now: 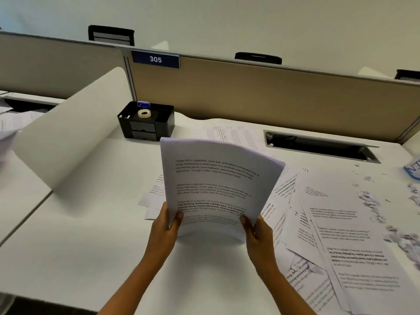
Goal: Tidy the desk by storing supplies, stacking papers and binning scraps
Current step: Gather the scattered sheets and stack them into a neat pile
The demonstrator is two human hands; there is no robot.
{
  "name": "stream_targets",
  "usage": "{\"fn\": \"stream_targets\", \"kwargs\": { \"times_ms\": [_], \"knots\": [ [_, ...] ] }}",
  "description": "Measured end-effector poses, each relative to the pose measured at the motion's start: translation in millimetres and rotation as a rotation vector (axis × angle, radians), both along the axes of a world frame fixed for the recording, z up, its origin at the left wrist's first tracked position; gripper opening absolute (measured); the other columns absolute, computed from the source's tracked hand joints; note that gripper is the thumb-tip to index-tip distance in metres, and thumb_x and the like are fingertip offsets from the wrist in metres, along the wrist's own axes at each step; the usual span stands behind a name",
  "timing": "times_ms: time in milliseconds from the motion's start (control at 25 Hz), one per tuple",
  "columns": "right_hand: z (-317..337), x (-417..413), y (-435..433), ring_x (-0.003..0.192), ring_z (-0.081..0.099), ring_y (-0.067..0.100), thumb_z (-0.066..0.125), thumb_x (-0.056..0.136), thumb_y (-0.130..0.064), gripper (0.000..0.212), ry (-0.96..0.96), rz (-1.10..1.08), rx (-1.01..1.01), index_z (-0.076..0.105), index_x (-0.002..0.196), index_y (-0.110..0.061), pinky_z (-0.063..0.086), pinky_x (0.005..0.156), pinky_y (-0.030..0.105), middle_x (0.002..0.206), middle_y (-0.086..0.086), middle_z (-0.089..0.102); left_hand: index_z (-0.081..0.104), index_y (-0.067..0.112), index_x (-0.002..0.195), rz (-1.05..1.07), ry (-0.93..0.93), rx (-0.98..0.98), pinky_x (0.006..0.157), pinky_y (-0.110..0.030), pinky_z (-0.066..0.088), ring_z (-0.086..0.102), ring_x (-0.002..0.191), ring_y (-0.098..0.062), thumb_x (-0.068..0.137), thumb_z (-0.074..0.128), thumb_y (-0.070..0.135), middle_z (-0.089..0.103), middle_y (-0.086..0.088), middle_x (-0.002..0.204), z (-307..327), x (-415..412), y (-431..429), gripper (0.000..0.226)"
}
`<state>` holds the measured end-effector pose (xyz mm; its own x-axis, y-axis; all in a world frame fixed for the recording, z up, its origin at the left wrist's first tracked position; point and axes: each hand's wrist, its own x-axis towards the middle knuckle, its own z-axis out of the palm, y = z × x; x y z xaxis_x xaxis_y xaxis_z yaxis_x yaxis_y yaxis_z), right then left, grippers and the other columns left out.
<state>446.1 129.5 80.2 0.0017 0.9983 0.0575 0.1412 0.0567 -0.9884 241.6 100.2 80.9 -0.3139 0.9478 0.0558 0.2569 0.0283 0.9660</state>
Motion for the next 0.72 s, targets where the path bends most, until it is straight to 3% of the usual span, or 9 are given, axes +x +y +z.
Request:
{"fn": "stream_targets", "kwargs": {
  "times_ms": [120,200,280,360,440,560,640,720],
  "knots": [
    [8.0,-10.0,7.7,0.1,0.056,-0.005,0.049,0.093,-0.013,0.028,-0.13,0.002,0.111,0.046,0.118,-0.027,0.048,0.075,0.003,0.107,-0.015,0.055,0.046,0.018,0.125,0.017,0.173,0.008,0.071,-0.006,0.047,0.057,0.094,-0.012,0.094,0.047,0.013,0.057,0.006,0.112,-0.6,-8.2,-1.9,0.031],
    [12.0,-22.2,12.1,0.095,0.055,-0.013,0.048,0.094,-0.011,0.029,-0.164,-0.002,0.164,0.043,0.112,-0.034,0.048,0.071,0.003,0.102,-0.023,0.051,0.046,0.016,0.128,-0.032,0.297,0.021,0.072,-0.009,0.05,0.057,0.091,-0.013,0.095,0.045,0.013,0.057,0.007,0.111,4.6,-20.7,-0.2,0.033],
    [10.2,-37.1,20.1,0.089,0.062,0.001,0.048,0.095,-0.015,0.026,-0.185,0.009,0.135,0.043,0.1,-0.04,0.055,0.071,0.016,0.096,-0.019,0.054,0.046,0.015,0.128,-0.067,0.368,0.011,0.068,-0.01,0.051,0.058,0.084,-0.011,0.095,0.044,0.017,0.056,0.008,0.108,9.3,-37.0,2.4,0.033],
    [6.7,-56.1,30.3,0.087,0.064,0.012,0.047,0.096,-0.021,0.016,-0.202,0.023,0.071,0.043,0.102,-0.035,0.057,0.073,0.024,0.099,-0.009,0.058,0.05,0.013,0.124,-0.038,0.381,-0.007,0.058,-0.005,0.049,0.059,0.074,-0.007,0.094,0.047,0.018,0.06,0.005,0.104,10.0,-59.1,7.6,0.03],
    [5.2,-78.0,40.2,0.086,0.06,0.007,0.046,0.096,-0.022,0.018,-0.229,0.044,0.02,0.042,0.113,-0.026,0.053,0.072,0.016,0.108,-0.008,0.055,0.057,0.011,0.119,0.048,0.363,-0.068,0.054,-0.007,0.046,0.059,0.071,-0.004,0.093,0.051,0.015,0.065,0.0,0.103,6.8,-86.7,12.6,0.026],
    [1.3,-109.0,53.9,0.094,0.057,0.008,0.046,0.096,-0.023,0.026,-0.235,0.033,-0.055,0.045,0.121,-0.018,0.046,0.068,0.007,0.115,-0.003,0.059,0.061,0.008,0.115,0.145,0.303,-0.22,0.064,-0.02,0.043,0.058,0.076,-0.02,0.092,0.054,0.014,0.067,-0.01,0.112,1.1,-129.6,15.6,0.025],
    [-10.5,-126.7,65.7,0.103,0.055,0.013,0.044,0.097,-0.026,0.029,-0.35,-0.064,-0.054,0.049,0.124,-0.018,0.042,0.079,0.01,0.121,0.002,0.06,0.062,0.008,0.111,0.195,0.238,-0.288,0.066,-0.028,0.043,0.058,0.08,-0.024,0.091,0.056,0.011,0.067,-0.013,0.111,-0.8,-159.7,15.7,0.022],
    [-26.8,-137.9,75.8,0.121,0.045,0.019,0.041,0.097,-0.03,0.035,-0.569,-0.139,-0.073,0.047,0.13,-0.019,0.038,0.096,0.025,0.132,0.006,0.054,0.063,0.009,0.105,0.226,0.204,-0.322,0.063,-0.028,0.043,0.058,0.078,-0.025,0.09,0.057,0.009,0.068,-0.013,0.106,-1.4,-189.3,16.1,0.016]
  ]
}}
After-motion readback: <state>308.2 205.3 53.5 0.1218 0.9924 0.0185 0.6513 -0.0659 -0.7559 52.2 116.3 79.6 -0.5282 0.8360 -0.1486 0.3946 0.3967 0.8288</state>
